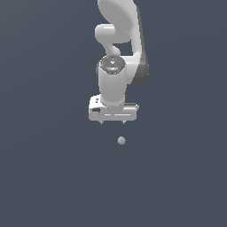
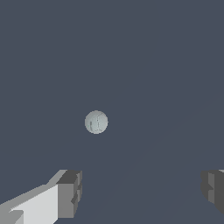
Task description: Pick up the object and move it to a goal position.
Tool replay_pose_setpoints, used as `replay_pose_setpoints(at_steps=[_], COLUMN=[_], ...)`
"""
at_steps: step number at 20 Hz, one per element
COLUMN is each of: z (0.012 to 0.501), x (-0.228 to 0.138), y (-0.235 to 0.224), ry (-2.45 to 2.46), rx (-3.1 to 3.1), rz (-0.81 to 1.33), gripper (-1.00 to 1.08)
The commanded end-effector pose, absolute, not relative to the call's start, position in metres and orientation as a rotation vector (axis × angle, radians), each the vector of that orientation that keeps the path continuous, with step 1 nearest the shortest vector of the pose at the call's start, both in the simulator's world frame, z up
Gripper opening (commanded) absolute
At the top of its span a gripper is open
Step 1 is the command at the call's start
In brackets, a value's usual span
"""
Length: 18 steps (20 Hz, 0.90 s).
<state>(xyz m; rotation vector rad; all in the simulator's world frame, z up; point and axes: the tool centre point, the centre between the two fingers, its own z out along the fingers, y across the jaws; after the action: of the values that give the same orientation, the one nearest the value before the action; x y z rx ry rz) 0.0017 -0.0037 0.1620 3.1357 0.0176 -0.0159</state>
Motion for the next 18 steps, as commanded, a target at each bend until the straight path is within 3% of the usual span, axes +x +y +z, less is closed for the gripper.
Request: replay_pose_setpoints(at_steps=[1,18], z=[0.162,0.092], x=[0.002,0.023], y=[-0.004,0.033], ry=[0.018,0.367], rx=[3.136,3.115], rz=[-0.015,-0.005], gripper=[1.0,1.0])
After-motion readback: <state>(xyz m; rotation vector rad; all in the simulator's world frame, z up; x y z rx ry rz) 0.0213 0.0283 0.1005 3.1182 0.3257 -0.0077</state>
